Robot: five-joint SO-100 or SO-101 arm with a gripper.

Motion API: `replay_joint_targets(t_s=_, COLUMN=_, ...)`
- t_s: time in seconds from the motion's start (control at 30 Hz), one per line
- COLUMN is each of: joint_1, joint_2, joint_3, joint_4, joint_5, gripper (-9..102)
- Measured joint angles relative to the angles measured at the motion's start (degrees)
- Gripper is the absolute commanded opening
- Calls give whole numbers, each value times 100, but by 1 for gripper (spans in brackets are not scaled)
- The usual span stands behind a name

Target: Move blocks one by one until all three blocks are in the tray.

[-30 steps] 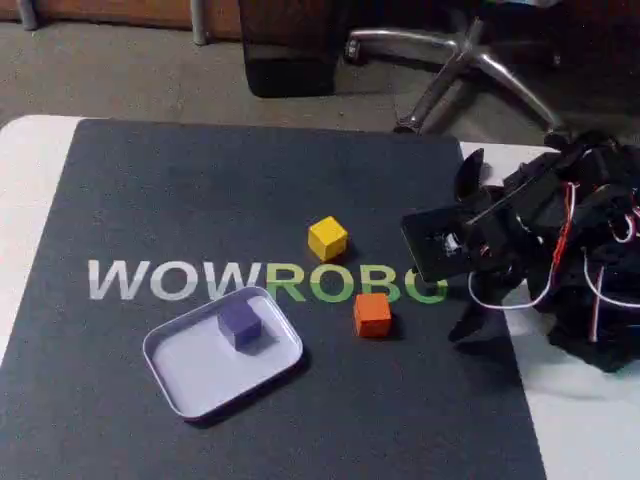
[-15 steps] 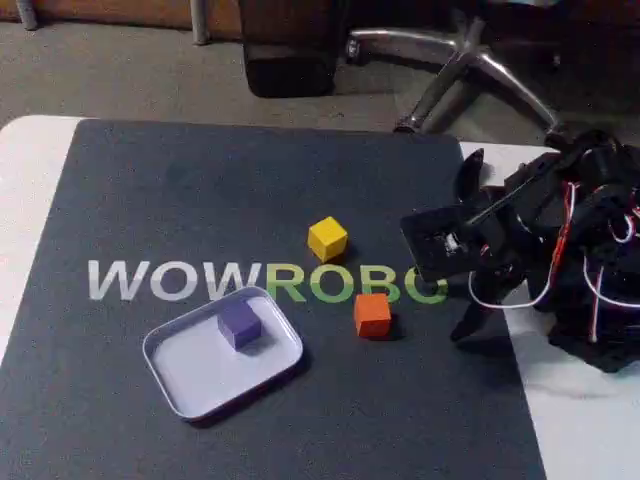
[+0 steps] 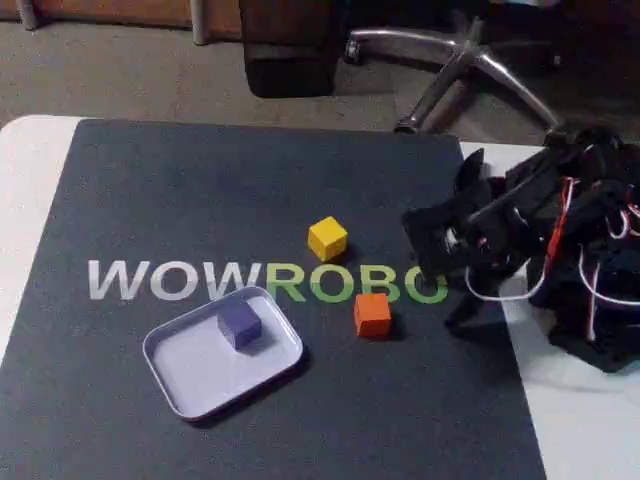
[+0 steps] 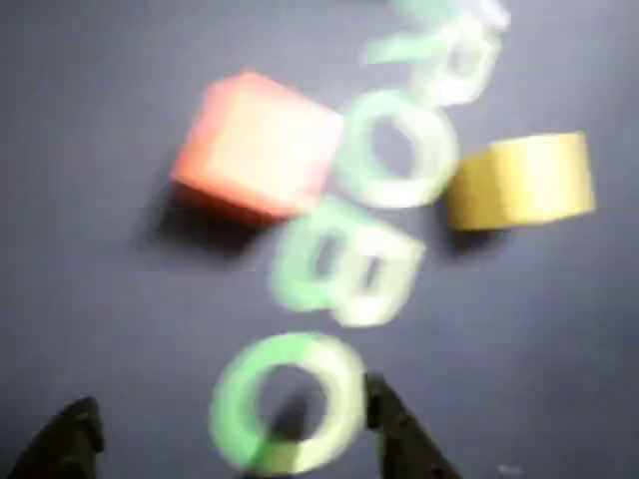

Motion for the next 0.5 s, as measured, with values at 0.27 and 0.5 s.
replay_joint_targets(t_s=0.27, joint_1=132, joint_2=-9, joint_3=0, joint_4=-255, joint_5=53, gripper=35)
replay_joint_targets(t_s=0.5, joint_1=-360, joint_2=-26, joint_3=-615, joint_4=-211, joint_5=1371, gripper=38)
